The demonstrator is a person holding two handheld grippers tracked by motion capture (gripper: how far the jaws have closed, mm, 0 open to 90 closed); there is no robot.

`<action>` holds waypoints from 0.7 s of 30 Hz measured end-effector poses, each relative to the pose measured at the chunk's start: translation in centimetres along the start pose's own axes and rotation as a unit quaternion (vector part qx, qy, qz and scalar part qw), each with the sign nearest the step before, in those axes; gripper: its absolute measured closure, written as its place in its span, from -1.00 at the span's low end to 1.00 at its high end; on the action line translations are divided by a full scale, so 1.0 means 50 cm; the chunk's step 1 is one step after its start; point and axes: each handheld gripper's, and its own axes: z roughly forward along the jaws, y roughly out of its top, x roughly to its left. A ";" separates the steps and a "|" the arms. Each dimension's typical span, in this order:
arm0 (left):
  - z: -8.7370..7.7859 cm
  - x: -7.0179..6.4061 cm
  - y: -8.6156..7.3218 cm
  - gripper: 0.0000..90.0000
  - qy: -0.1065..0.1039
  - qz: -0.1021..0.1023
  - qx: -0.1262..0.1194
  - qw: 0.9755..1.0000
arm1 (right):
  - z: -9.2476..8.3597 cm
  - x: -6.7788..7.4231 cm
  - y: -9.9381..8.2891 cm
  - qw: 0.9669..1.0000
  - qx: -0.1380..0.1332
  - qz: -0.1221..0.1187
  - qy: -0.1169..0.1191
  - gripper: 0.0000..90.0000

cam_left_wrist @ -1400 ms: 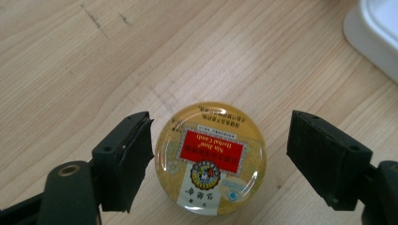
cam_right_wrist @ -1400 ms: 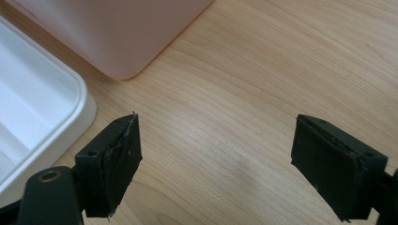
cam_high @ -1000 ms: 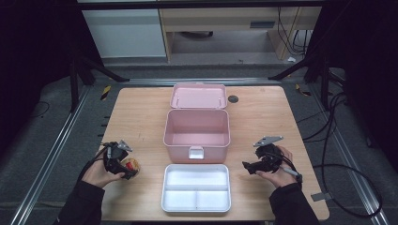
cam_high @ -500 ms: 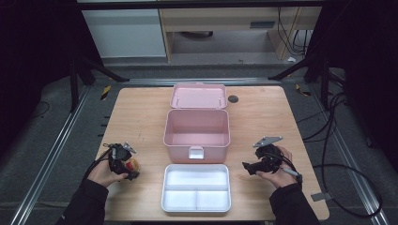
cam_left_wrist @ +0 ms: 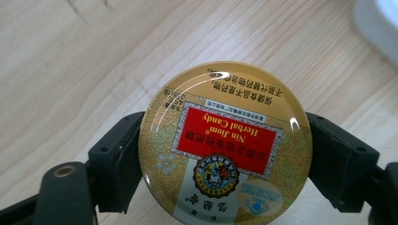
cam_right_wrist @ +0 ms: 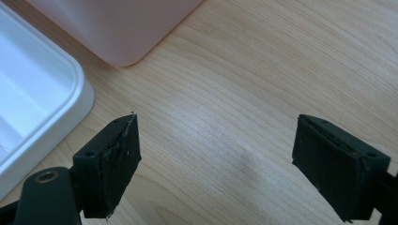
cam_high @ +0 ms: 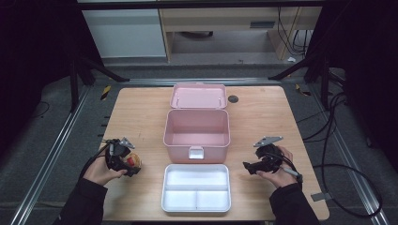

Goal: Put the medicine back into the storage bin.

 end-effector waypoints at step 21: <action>-0.119 -0.010 0.180 -0.56 0.010 0.052 -0.066 0.996 | 0.002 -0.004 -0.002 1.000 0.004 0.004 -0.002 -0.65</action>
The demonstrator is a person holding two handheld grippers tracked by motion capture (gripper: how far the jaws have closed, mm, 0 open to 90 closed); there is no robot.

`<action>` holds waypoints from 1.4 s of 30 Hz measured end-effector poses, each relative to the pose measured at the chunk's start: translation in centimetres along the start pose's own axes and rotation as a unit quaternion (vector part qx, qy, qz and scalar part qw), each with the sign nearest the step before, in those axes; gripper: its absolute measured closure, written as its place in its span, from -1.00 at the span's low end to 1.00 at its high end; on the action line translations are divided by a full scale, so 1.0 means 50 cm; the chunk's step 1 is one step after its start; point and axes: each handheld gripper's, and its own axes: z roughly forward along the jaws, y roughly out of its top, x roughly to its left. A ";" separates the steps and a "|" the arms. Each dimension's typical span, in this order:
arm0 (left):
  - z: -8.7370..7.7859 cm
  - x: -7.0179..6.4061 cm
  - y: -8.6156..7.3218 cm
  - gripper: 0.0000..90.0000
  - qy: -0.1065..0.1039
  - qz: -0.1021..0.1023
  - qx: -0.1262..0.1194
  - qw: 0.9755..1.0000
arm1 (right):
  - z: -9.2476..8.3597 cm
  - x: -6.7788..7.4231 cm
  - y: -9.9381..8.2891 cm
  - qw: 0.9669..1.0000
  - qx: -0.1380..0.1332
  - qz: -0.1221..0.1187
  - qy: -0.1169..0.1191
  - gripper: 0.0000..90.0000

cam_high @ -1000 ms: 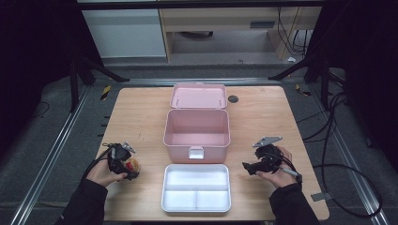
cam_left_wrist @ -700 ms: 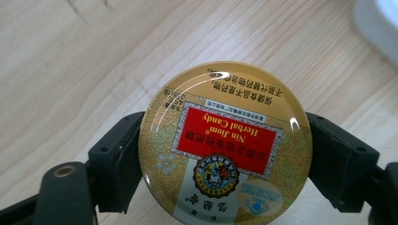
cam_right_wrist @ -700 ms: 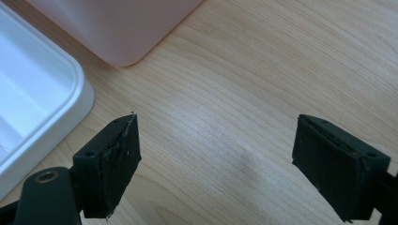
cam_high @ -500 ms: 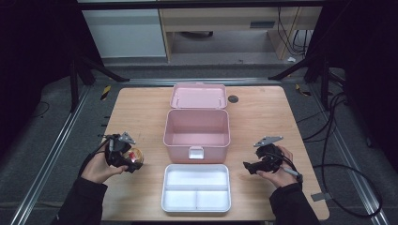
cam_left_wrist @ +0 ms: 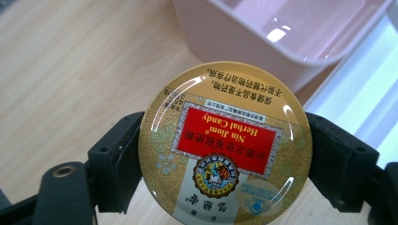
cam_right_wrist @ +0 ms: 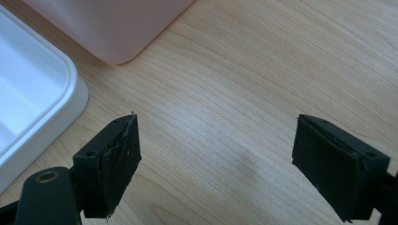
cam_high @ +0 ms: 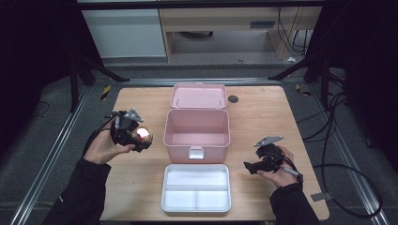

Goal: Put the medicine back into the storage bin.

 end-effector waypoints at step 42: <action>0.155 -0.079 0.285 -0.56 -0.070 0.078 -0.005 0.994 | 0.010 -0.003 -0.002 1.000 0.012 -0.007 0.007 -0.63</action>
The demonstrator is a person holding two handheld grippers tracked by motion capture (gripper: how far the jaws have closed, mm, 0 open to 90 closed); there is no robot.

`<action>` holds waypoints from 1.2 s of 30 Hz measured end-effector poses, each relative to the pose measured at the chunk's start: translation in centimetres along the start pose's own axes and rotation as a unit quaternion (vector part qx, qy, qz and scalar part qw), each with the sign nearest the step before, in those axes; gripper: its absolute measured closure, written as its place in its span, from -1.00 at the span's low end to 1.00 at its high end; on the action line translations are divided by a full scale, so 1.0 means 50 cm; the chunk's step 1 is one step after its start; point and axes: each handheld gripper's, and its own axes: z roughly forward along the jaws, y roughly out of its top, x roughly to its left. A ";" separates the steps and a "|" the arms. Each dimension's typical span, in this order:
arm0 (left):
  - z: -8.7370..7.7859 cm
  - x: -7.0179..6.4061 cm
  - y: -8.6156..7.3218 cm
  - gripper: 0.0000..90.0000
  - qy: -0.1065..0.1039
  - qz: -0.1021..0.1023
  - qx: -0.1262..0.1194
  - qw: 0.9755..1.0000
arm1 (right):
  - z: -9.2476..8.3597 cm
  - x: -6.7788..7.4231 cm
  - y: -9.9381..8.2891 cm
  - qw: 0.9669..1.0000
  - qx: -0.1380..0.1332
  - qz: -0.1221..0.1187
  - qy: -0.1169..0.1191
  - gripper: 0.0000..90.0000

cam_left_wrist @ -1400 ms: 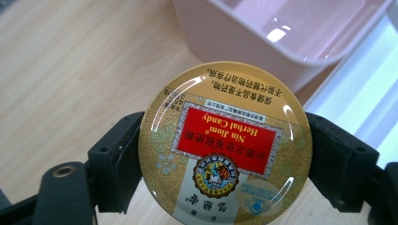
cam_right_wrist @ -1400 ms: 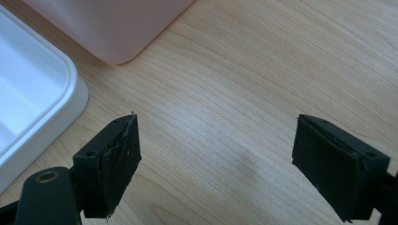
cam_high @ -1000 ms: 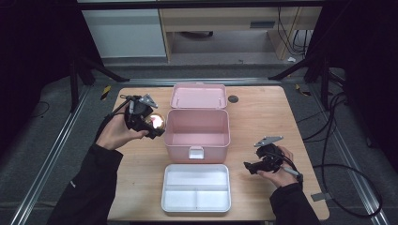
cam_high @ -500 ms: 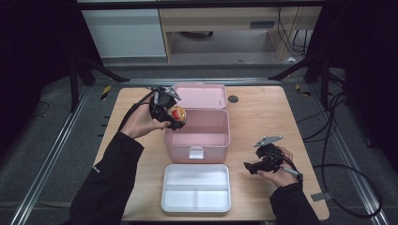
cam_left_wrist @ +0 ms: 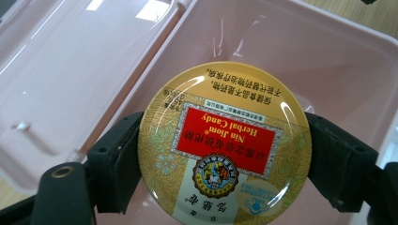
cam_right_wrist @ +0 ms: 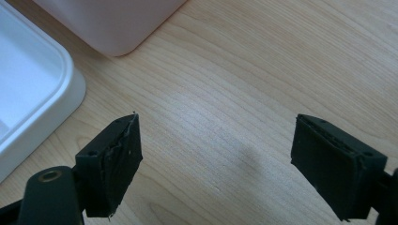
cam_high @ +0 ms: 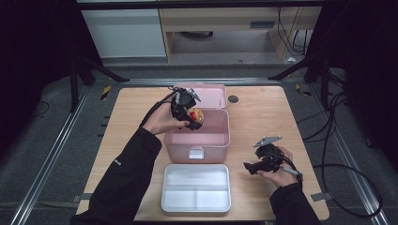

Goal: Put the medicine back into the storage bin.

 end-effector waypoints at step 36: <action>0.051 -0.032 0.014 -0.46 -0.019 0.019 0.037 0.999 | -0.002 -0.001 0.000 1.000 -0.003 0.000 -0.006 -0.66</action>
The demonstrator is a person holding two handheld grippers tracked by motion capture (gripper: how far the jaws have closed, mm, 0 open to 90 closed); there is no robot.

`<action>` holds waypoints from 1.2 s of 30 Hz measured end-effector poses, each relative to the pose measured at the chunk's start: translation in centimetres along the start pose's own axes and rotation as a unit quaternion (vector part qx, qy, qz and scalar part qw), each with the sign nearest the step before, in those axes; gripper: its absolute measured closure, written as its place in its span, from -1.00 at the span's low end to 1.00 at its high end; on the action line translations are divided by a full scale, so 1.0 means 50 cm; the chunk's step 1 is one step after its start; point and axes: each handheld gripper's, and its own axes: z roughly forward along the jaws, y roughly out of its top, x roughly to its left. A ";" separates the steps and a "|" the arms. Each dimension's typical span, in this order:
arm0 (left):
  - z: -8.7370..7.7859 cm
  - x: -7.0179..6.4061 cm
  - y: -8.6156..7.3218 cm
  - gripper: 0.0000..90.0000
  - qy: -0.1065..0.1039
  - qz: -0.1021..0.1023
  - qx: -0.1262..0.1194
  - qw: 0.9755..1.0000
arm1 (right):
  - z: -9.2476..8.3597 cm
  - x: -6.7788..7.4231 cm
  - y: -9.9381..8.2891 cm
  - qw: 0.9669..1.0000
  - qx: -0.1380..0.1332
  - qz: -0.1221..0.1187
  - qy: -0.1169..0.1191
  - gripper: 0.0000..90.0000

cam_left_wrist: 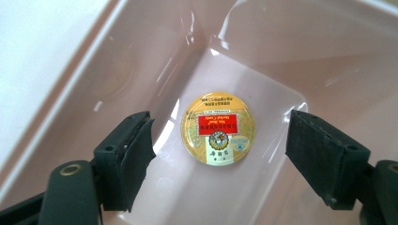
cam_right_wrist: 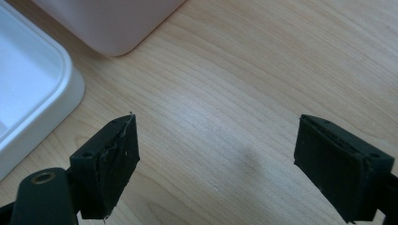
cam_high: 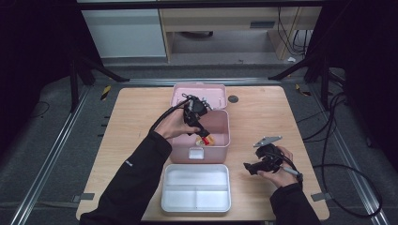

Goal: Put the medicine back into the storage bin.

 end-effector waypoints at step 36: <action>-0.145 -0.077 -0.394 -0.05 0.075 -0.114 -0.116 0.984 | -0.016 0.015 0.010 0.999 -0.044 -0.010 0.017 -0.38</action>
